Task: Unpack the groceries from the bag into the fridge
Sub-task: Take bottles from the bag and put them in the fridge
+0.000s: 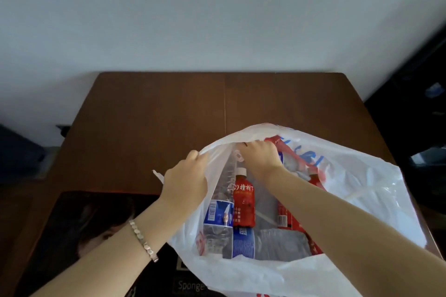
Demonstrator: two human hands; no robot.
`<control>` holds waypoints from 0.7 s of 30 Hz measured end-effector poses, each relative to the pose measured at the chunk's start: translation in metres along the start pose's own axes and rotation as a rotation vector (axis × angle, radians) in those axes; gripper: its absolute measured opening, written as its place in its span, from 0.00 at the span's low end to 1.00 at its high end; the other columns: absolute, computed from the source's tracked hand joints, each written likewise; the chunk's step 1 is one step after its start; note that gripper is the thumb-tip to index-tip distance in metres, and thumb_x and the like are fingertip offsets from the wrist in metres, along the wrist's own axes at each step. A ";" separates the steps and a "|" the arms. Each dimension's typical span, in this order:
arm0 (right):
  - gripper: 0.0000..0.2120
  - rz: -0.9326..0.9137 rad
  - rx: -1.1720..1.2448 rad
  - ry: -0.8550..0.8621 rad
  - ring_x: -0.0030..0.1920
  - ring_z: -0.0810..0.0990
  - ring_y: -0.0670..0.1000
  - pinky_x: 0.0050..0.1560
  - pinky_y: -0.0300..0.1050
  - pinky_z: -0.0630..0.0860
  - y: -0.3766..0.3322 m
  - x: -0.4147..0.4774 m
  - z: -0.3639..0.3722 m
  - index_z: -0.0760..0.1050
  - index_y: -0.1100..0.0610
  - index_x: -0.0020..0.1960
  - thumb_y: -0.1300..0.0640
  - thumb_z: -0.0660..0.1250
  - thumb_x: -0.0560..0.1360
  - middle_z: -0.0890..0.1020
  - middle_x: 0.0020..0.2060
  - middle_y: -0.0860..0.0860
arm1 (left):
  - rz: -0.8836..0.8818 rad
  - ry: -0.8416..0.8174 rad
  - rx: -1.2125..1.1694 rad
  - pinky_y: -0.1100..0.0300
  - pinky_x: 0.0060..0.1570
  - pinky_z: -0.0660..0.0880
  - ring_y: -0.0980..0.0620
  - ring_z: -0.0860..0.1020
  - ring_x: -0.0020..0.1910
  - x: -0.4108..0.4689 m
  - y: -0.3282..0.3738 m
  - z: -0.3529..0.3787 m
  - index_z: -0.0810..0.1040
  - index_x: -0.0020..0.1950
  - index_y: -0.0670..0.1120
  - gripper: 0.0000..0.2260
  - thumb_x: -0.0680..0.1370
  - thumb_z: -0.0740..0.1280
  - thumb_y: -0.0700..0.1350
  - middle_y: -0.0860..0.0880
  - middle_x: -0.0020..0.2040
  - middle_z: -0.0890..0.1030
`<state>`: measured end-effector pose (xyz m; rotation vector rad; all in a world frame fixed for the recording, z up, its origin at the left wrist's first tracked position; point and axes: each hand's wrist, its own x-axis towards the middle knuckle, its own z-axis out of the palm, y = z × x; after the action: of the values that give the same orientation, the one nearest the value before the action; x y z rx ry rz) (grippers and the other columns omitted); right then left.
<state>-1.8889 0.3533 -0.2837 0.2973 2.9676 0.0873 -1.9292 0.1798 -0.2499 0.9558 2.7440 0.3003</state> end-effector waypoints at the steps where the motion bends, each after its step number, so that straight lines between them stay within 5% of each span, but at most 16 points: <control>1: 0.18 0.022 0.046 -0.002 0.58 0.75 0.55 0.51 0.45 0.73 0.004 -0.005 -0.001 0.68 0.55 0.65 0.57 0.64 0.76 0.76 0.61 0.52 | 0.001 0.001 0.001 0.67 0.28 0.60 0.55 0.70 0.38 0.000 -0.002 0.000 0.67 0.67 0.48 0.18 0.78 0.58 0.38 0.51 0.55 0.72; 4: 0.18 0.145 0.332 0.063 0.58 0.75 0.51 0.50 0.39 0.71 0.024 -0.037 -0.008 0.70 0.54 0.63 0.55 0.67 0.75 0.74 0.61 0.50 | 0.002 0.014 -0.009 0.63 0.32 0.67 0.53 0.72 0.38 -0.002 -0.005 -0.001 0.69 0.66 0.47 0.17 0.77 0.59 0.37 0.50 0.53 0.72; 7: 0.13 0.269 0.673 0.222 0.47 0.75 0.44 0.41 0.27 0.66 0.033 -0.082 -0.021 0.74 0.52 0.53 0.53 0.72 0.71 0.74 0.52 0.45 | 0.001 0.017 -0.028 0.58 0.35 0.70 0.50 0.75 0.41 -0.005 0.003 -0.004 0.69 0.67 0.47 0.19 0.77 0.59 0.36 0.49 0.53 0.72; 11: 0.14 0.423 0.928 0.345 0.41 0.75 0.38 0.34 0.26 0.70 0.038 -0.138 -0.037 0.72 0.47 0.44 0.52 0.76 0.65 0.73 0.41 0.37 | 0.057 0.042 0.036 0.58 0.47 0.73 0.48 0.75 0.57 -0.015 0.019 -0.006 0.69 0.70 0.45 0.22 0.75 0.65 0.37 0.45 0.66 0.71; 13: 0.14 0.483 0.973 0.368 0.41 0.76 0.37 0.31 0.24 0.71 0.044 -0.164 -0.042 0.72 0.45 0.44 0.47 0.73 0.63 0.73 0.40 0.34 | 0.156 0.161 0.174 0.46 0.62 0.70 0.38 0.73 0.62 -0.021 0.030 -0.001 0.77 0.60 0.41 0.23 0.66 0.75 0.34 0.38 0.67 0.71; 15: 0.14 0.529 0.963 0.379 0.39 0.76 0.37 0.29 0.23 0.70 0.052 -0.183 -0.041 0.70 0.44 0.42 0.51 0.75 0.63 0.74 0.39 0.35 | 0.272 0.266 0.182 0.39 0.64 0.60 0.32 0.70 0.65 -0.027 0.047 0.006 0.81 0.52 0.41 0.20 0.61 0.77 0.33 0.35 0.66 0.72; 18: 0.16 0.582 0.938 0.348 0.38 0.76 0.37 0.29 0.23 0.71 0.065 -0.203 -0.032 0.71 0.44 0.40 0.56 0.77 0.62 0.74 0.38 0.35 | 0.378 0.007 0.048 0.45 0.68 0.65 0.40 0.67 0.69 -0.030 0.095 0.019 0.79 0.57 0.43 0.14 0.72 0.70 0.39 0.42 0.68 0.70; 21: 0.15 0.647 0.934 0.343 0.38 0.76 0.38 0.34 0.27 0.69 0.074 -0.208 -0.024 0.74 0.50 0.44 0.55 0.78 0.63 0.74 0.39 0.38 | 0.179 -0.396 -0.204 0.59 0.46 0.71 0.49 0.76 0.53 -0.008 0.134 0.040 0.76 0.52 0.44 0.09 0.78 0.61 0.47 0.47 0.53 0.77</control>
<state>-1.6776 0.3824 -0.2238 1.4416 2.8406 -1.2925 -1.8340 0.2821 -0.2524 1.0739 2.2305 0.3681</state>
